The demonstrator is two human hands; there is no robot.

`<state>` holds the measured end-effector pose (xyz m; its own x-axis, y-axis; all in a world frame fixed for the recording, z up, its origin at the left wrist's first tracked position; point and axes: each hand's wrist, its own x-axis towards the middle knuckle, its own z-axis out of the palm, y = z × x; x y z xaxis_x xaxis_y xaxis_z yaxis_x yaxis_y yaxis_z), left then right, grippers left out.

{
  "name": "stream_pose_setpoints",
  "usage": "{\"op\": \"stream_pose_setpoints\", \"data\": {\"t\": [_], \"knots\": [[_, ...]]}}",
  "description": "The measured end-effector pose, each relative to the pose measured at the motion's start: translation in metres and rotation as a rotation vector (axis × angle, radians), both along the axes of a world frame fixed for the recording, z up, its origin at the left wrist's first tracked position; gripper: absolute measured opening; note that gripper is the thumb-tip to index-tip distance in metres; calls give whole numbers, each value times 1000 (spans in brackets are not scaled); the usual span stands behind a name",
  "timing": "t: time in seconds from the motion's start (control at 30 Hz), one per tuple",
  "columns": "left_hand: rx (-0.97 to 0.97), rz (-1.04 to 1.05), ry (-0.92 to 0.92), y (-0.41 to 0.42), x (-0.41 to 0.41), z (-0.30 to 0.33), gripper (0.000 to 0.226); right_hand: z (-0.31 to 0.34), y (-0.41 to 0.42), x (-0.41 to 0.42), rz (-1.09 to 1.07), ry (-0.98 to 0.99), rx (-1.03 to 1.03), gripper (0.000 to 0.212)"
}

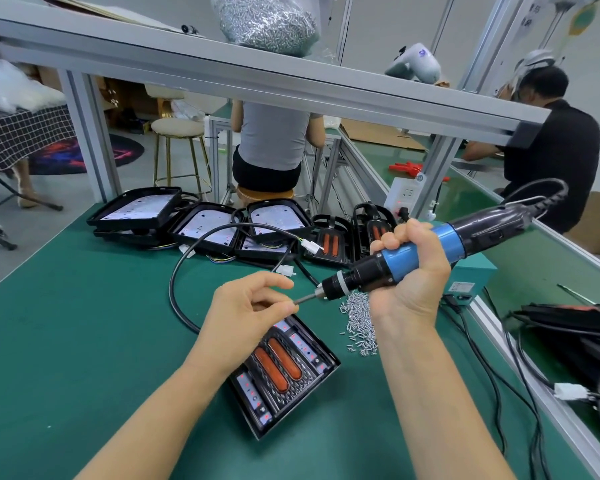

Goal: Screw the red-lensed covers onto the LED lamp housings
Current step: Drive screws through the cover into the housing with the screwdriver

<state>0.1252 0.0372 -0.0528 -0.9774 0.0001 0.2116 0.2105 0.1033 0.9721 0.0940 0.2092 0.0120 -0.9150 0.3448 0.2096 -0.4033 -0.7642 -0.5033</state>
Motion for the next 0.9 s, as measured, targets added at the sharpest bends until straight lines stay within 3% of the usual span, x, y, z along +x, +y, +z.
{"op": "stream_pose_setpoints", "data": {"t": [0.1, 0.23, 0.4, 0.5, 0.63, 0.9], "knots": [[39, -48, -5, -3, 0, 2, 19, 0, 2, 0, 15, -27, -68, 20], [243, -51, -58, -4, 1, -3, 28, 3, 4, 3, -7, -50, -84, 8], [454, -34, -130, 0, 7, -13, 31, 6, 5, 3, 19, -71, -83, 20], [559, -72, -168, 4, 8, -12, 24, 6, 5, 2, 33, -49, -23, 17], [600, -63, -205, 6, 10, -9, 15, 6, 2, 3, 49, -19, 79, 13], [640, -42, -264, 9, 14, -11, 13, 10, 0, 5, 87, 25, -9, 22]]}}
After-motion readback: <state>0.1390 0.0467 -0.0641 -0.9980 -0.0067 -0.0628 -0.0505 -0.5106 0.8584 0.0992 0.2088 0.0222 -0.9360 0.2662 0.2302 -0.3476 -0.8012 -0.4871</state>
